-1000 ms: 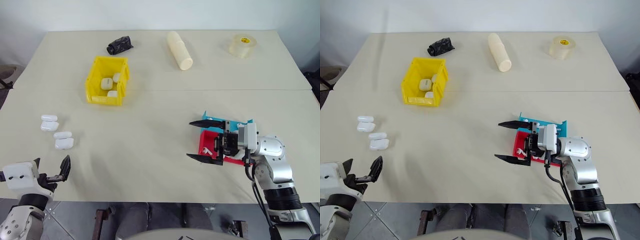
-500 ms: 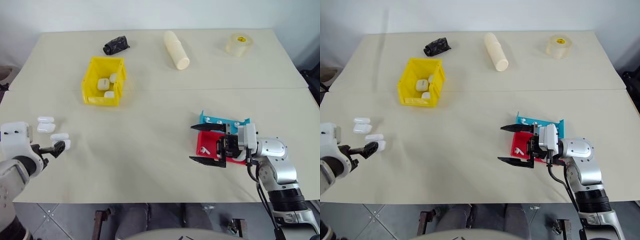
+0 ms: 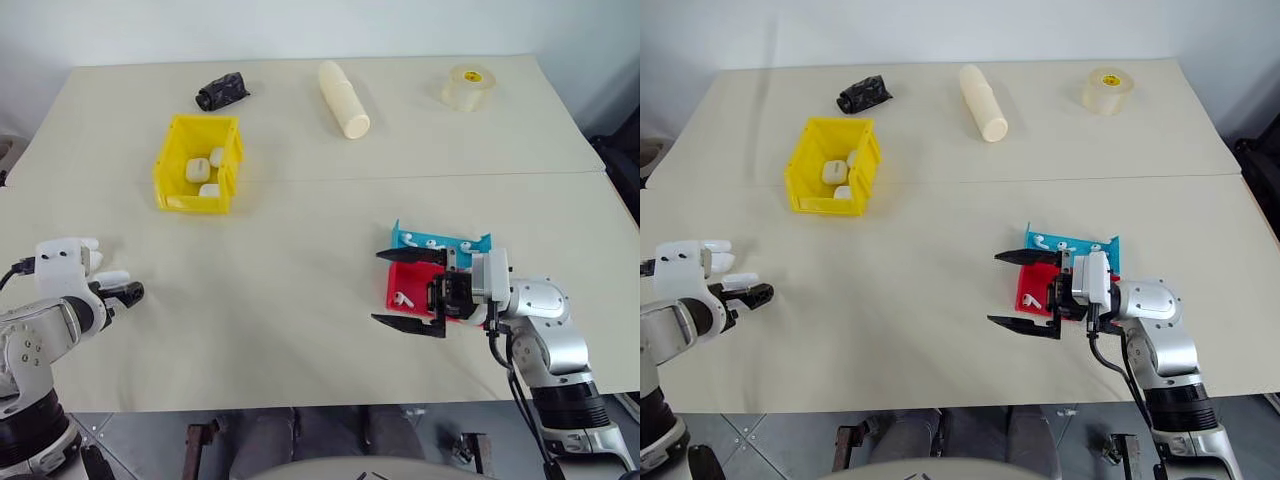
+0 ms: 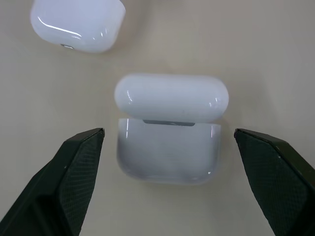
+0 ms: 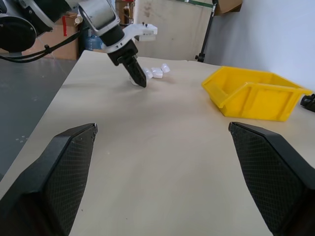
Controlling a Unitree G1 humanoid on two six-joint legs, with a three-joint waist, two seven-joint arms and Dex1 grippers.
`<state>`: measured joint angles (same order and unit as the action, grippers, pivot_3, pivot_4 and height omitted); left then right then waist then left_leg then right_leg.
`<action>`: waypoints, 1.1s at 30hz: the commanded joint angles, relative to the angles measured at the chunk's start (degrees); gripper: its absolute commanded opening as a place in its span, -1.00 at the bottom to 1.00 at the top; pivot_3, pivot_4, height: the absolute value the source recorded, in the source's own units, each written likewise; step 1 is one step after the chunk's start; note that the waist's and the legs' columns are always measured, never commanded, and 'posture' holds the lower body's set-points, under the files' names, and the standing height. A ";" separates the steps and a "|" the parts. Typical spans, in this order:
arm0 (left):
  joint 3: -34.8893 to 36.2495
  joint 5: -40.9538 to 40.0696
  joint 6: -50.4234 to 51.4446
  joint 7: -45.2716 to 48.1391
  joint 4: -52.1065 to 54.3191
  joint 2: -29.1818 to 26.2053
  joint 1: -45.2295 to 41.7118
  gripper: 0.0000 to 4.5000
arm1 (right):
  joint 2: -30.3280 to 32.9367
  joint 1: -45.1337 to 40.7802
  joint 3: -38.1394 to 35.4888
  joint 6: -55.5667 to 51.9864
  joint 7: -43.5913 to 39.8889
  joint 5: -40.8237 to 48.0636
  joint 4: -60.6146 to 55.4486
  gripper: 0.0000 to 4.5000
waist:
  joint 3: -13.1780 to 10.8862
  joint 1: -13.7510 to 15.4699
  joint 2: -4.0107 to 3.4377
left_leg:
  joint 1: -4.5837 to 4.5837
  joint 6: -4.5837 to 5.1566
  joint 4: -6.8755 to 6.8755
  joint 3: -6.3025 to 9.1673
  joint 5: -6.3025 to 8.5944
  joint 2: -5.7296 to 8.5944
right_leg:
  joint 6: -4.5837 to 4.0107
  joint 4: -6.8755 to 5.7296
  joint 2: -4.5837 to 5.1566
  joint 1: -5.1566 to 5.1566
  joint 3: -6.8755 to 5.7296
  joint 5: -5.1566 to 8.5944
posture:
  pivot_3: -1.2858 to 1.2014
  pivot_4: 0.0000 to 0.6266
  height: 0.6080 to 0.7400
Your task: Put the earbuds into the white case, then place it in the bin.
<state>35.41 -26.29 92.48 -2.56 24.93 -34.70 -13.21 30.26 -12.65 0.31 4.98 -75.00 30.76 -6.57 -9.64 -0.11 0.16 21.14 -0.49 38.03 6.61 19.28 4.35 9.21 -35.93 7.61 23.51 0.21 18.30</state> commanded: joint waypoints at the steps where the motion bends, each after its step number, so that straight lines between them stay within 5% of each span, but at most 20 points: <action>1: 0.38 1.51 0.02 -0.08 -0.13 0.13 -0.14 1.00 | -0.59 0.40 0.28 0.52 1.00 0.14 -2.36 0.99 | 0.00 0.02 0.00 | -0.01 0.00 0.00 0.00 0.00 0.00 | 0.00 0.00 0.00 0.00 0.00 0.00 | 0.03 -0.52 1.00; 4: 0.42 1.80 0.02 -0.19 -0.13 0.57 0.25 0.92 | -0.86 0.18 0.45 0.67 1.39 -0.06 -2.25 1.00 | 0.00 0.03 -0.01 | -0.03 -0.01 0.01 -0.01 -0.01 0.00 | 0.00 0.01 0.01 0.00 0.01 0.00 | 0.03 -0.52 1.00; 10: 0.47 2.38 0.02 -0.20 -0.37 1.07 1.14 0.24 | -1.46 -0.28 1.08 1.34 1.90 -0.48 -1.48 1.00 | 0.01 -0.11 -0.02 | -0.06 -0.03 0.00 -0.05 0.00 -0.04 | -0.01 0.00 -0.03 0.02 0.04 0.00 | 0.03 -0.52 1.00; 16: 1.64 1.59 0.02 1.73 2.38 1.36 3.19 0.24 | -2.02 -1.11 1.50 1.90 2.08 -0.84 -0.37 1.00 | 0.01 -0.21 -0.02 | -0.07 -0.04 0.00 -0.10 0.01 -0.05 | -0.02 0.00 -0.04 0.05 0.09 0.01 | 0.03 -0.52 1.00; 26: 1.78 -6.08 -40.33 32.02 11.96 1.65 18.38 0.24 | 0.10 -0.28 -0.16 1.09 2.10 -0.56 -0.59 1.00 | -0.01 0.23 -0.02 | -0.01 -0.06 0.02 -0.10 0.02 -0.10 | -0.10 0.24 -0.01 0.02 0.04 0.00 | 0.03 -0.52 1.00; 33: -8.31 -14.54 -59.44 52.32 7.76 5.12 12.52 0.24 | 4.38 4.12 -4.69 -0.35 5.20 -0.26 -4.59 1.00 | -0.03 1.28 -0.06 | 0.00 -0.02 0.09 -0.12 0.03 -0.06 | -0.12 0.31 0.03 -0.07 -0.01 -0.03 | 0.03 -0.52 1.00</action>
<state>29.41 -39.00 37.14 46.26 32.77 -29.29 0.38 33.57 -9.22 -1.39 4.69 -70.85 29.53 -8.13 -9.67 1.17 0.10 21.14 -0.51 38.13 6.50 19.31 4.27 9.09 -35.62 7.62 23.44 0.19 18.28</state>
